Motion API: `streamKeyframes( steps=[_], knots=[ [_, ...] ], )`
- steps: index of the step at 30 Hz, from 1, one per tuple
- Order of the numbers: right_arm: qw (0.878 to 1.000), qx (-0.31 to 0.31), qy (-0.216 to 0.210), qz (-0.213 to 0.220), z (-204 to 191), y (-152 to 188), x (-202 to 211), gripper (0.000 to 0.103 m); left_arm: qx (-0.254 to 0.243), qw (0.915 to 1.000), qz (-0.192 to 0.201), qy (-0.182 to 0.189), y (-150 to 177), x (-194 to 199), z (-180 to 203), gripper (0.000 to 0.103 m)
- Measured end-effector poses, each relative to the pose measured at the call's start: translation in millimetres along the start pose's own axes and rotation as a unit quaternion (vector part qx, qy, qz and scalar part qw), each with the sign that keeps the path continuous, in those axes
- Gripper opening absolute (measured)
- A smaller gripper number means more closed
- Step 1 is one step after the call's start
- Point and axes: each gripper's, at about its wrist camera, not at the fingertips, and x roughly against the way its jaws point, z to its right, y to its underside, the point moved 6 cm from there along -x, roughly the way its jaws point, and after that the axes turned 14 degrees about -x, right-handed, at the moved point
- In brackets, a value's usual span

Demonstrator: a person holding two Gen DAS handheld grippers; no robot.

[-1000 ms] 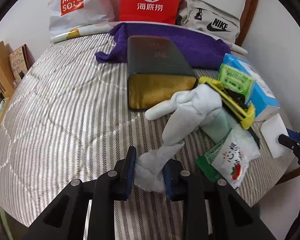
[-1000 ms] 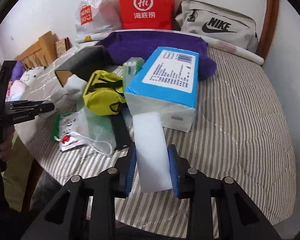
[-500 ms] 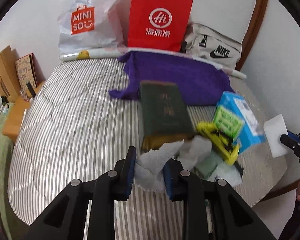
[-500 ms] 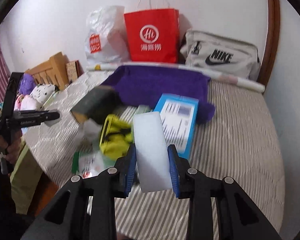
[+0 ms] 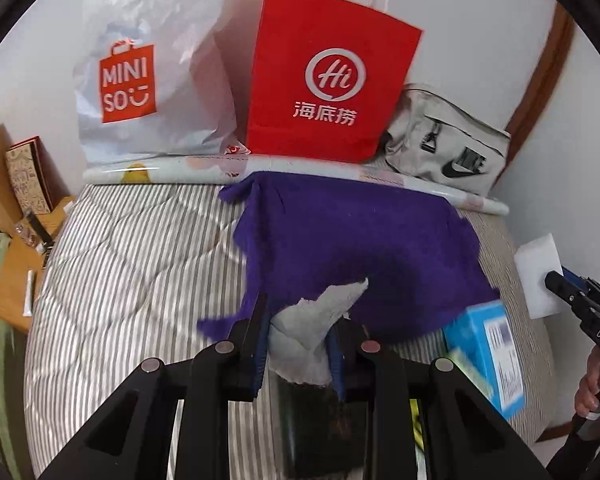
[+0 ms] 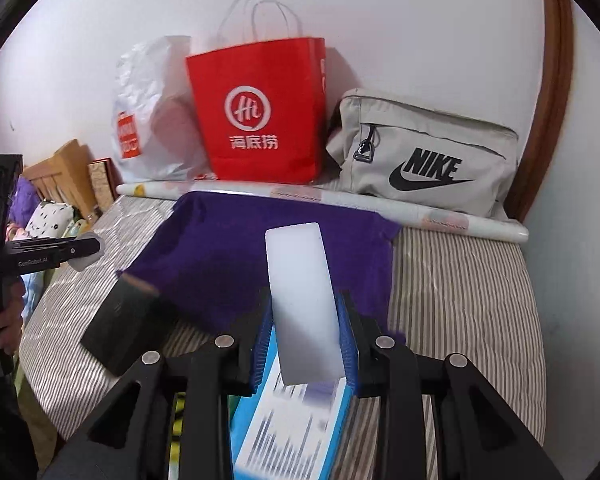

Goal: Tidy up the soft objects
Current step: 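Carry the tissue with the left gripper while the right gripper carries the sponge toward the purple towel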

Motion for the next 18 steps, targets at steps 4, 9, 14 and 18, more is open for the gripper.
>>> streamKeyframes(
  steps=[4,9,14,18],
  knots=[
    [1.000,0.002,0.001,-0.004,3,-17,-25,0.032,-0.003,0.9999,-0.007,0.010,-18,-25,-3,0.025],
    [0.999,-0.008,0.008,-0.033,16,-33,-72,0.032,0.001,0.9996,-0.013,0.027,-38,-57,-6,0.025],
    [0.999,-0.004,0.015,-0.052,23,-37,-106,0.032,0.011,0.9989,-0.025,0.037,-52,-95,-9,0.025],
    [0.997,0.000,0.021,-0.079,27,-36,-131,0.032,0.013,0.9986,-0.037,0.036,-64,-120,-11,0.025]
  ],
)
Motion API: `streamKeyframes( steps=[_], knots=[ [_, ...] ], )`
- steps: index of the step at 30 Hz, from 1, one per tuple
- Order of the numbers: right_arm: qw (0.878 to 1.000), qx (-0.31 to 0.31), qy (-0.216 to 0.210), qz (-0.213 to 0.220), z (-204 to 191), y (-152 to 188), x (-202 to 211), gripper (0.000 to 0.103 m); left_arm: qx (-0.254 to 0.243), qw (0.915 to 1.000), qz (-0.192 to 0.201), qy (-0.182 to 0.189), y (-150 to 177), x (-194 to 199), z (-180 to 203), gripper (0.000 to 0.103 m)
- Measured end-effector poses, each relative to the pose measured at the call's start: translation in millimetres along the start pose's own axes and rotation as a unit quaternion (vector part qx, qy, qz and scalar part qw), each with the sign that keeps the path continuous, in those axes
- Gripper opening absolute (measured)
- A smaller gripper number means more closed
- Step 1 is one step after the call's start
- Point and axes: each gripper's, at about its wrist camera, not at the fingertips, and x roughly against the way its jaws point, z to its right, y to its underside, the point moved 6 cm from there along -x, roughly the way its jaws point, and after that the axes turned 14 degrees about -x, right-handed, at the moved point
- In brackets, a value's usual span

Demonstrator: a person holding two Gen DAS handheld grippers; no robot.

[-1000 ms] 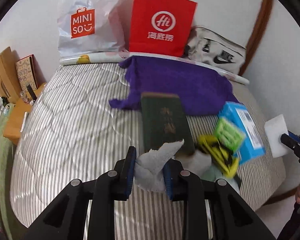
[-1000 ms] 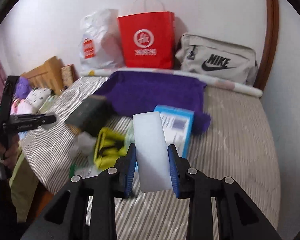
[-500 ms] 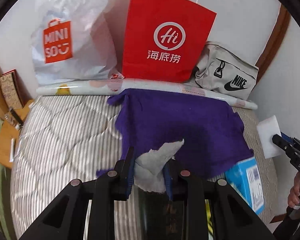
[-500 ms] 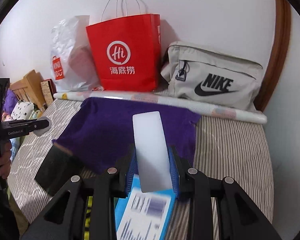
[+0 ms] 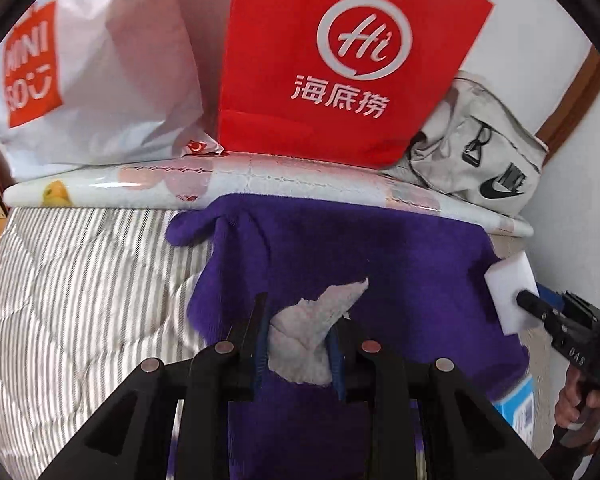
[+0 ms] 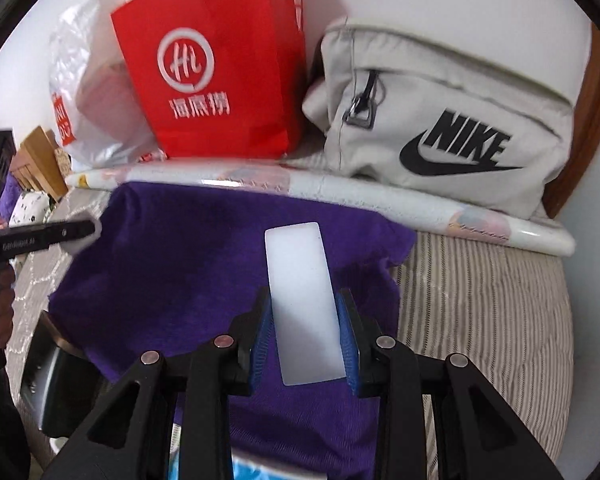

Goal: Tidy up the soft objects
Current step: 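Carry the tissue with the left gripper while the right gripper carries the sponge toward the purple towel, then open the left gripper over the purple towel while the right gripper releases the sponge there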

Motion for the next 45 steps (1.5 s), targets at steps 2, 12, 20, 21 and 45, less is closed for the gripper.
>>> streamKeyframes(
  steps=[2,12,20,21,45],
  knots=[
    [1.000,0.002,0.004,-0.006,1,-2,-10,0.032,-0.009,0.9999,-0.004,-0.003,-8,-10,1,0.025],
    [0.999,0.029,0.028,-0.037,1,-10,-48,0.032,-0.030,0.9991,-0.025,-0.016,-30,-44,-2,0.026],
    [0.998,0.030,0.034,-0.046,4,-12,-56,0.041,-0.035,0.9982,-0.049,-0.006,-32,-59,-2,0.036],
    [0.998,0.031,0.035,-0.046,4,-12,-56,0.044,-0.035,0.9980,-0.052,-0.005,-32,-59,-2,0.038],
    [1.000,0.015,0.004,0.023,-15,19,62,0.072,-0.052,0.9965,0.050,-0.043,17,82,18,0.062]
  ],
)
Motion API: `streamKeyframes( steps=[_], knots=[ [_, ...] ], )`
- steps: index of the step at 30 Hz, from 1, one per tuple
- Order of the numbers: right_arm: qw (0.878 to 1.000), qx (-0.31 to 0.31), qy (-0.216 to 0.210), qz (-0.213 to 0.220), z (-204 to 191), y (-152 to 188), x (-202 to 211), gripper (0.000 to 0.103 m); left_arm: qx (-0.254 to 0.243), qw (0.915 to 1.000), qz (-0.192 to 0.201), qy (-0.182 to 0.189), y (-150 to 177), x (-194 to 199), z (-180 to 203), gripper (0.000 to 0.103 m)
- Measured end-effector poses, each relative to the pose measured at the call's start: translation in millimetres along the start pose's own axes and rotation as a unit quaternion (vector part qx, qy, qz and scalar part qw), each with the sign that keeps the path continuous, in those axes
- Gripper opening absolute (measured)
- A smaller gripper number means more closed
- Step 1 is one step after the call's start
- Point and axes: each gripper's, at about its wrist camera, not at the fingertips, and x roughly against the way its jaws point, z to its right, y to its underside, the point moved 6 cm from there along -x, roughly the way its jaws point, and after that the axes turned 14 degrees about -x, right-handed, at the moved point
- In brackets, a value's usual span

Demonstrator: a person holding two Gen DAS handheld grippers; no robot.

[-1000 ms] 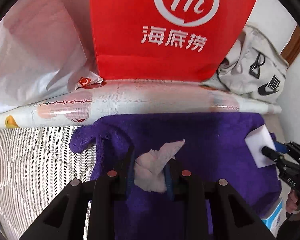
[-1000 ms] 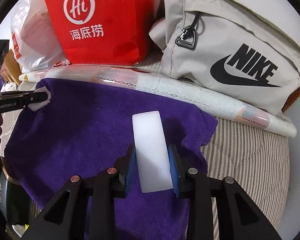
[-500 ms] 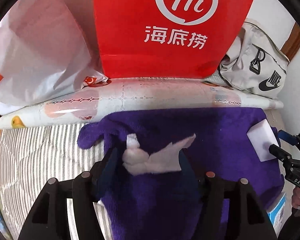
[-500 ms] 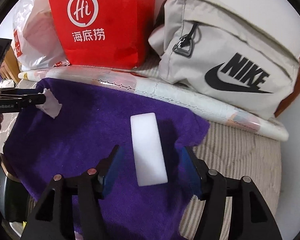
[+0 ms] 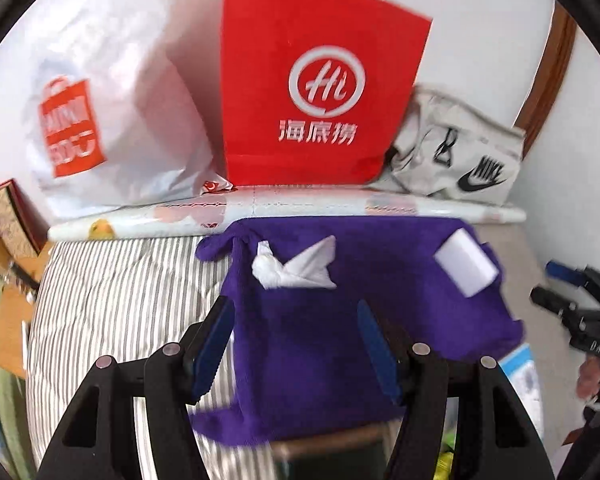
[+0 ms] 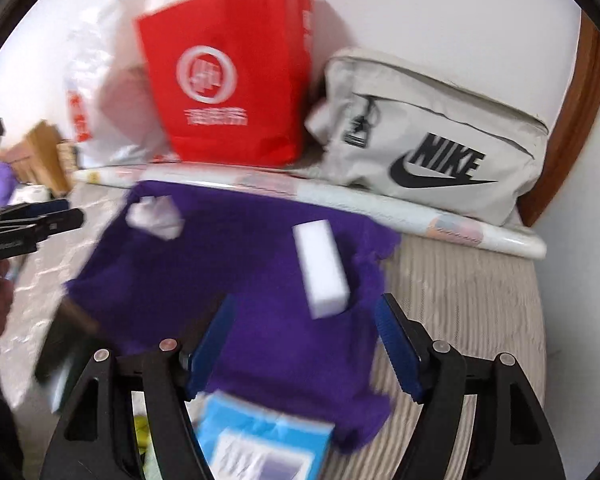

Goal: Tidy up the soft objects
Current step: 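Open the left gripper over the purple towel while the right gripper releases the sponge there, then grasp the green soap packet with the right gripper while the left gripper moves toward the white glove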

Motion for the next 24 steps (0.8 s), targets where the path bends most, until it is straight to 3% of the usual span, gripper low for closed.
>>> streamKeyframes(
  steps=[4,6,8,11,15,18,24],
  knots=[
    [1.000,0.008,-0.015,0.024,-9,23,38,0.072,0.009,0.9998,0.005,0.017,23,33,17,0.062],
    [0.999,0.010,-0.012,0.031,-12,36,54,0.072,-0.002,1.0000,0.004,0.007,34,45,26,0.062],
    [1.000,0.003,-0.017,0.026,-14,49,67,0.072,-0.010,0.9999,-0.009,-0.001,50,57,36,0.062],
    [0.999,-0.008,-0.042,0.006,-19,75,81,0.072,-0.006,0.9998,-0.004,0.017,72,74,48,0.062],
    [0.997,-0.022,-0.072,0.007,-28,106,87,0.072,0.005,0.9999,-0.004,0.015,106,90,56,0.062],
    [0.998,0.001,-0.056,-0.006,-41,130,76,0.072,0.016,0.9997,-0.013,0.012,132,92,56,0.062],
    [0.998,0.049,-0.032,-0.024,-62,159,48,0.046,0.014,0.9993,-0.030,-0.017,169,93,50,0.062]
  ],
)
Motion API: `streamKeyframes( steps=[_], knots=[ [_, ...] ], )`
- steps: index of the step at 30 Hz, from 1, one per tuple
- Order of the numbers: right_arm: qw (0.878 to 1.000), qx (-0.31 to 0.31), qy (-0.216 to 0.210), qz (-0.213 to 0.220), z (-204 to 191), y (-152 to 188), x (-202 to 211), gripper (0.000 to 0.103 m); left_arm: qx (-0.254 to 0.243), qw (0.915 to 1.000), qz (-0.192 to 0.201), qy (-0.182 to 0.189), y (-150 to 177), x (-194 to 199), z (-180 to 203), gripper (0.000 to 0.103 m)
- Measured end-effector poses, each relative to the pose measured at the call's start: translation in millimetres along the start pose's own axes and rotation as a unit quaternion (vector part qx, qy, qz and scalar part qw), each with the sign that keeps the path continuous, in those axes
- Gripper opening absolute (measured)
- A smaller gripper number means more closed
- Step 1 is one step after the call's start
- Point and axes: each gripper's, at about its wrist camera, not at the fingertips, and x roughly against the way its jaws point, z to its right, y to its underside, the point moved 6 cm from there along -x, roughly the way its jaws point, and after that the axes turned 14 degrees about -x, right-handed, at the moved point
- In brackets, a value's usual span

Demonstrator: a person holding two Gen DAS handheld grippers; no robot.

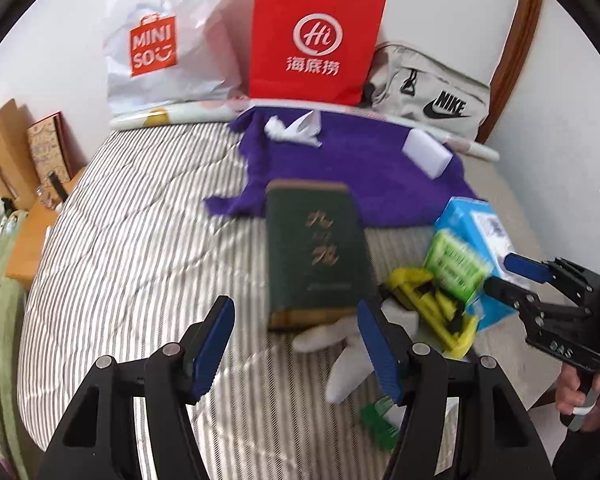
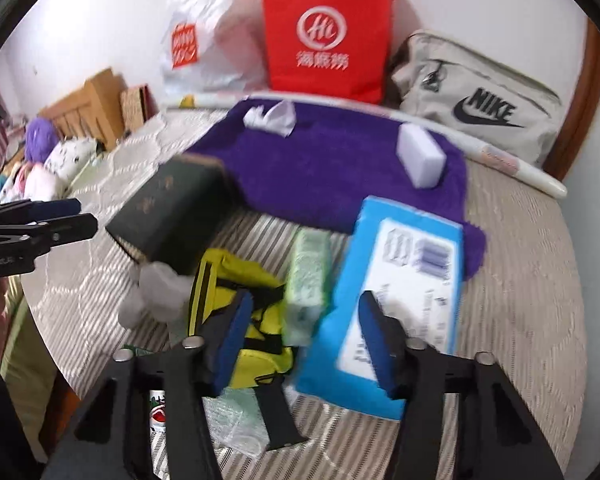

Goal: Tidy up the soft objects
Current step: 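Grasp the green soap packet with the right gripper while the left gripper moves toward the white glove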

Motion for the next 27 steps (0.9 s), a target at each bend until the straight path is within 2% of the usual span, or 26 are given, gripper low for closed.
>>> streamKeyframes(
  steps=[1,8,11,14,18,19,20,23,27],
  knots=[
    [1.000,0.003,0.000,-0.005,-2,2,-5,0.040,0.003,1.0000,-0.002,0.003,4,-1,-1,0.062],
    [0.999,0.028,0.040,0.000,-11,-2,-18,0.038,0.025,0.9991,0.005,0.034,14,-3,-4,0.062],
    [0.998,0.046,0.033,-0.014,-21,-1,-19,0.037,0.025,0.9987,0.013,0.043,14,0,-2,0.062],
    [0.996,0.053,0.062,-0.028,-24,0,-30,0.037,0.031,0.9980,0.017,0.053,16,0,-4,0.062],
    [0.996,0.049,0.061,-0.042,-25,-1,-46,0.037,0.024,0.9980,0.015,0.056,20,-1,-3,0.062],
    [0.996,0.050,0.061,-0.046,-27,-1,-50,0.033,0.021,0.9983,0.014,0.053,21,-2,-3,0.062],
    [0.996,0.054,0.064,-0.043,-27,-2,-54,0.018,0.018,0.9986,0.011,0.048,22,-3,-3,0.062],
    [0.995,0.067,0.063,-0.025,-33,-3,-47,0.019,0.011,0.9987,0.000,0.049,28,-10,-1,0.062],
    [0.997,0.070,0.029,0.014,-45,-5,-21,0.019,0.003,0.9968,-0.008,0.079,33,-20,11,0.062]
  ],
)
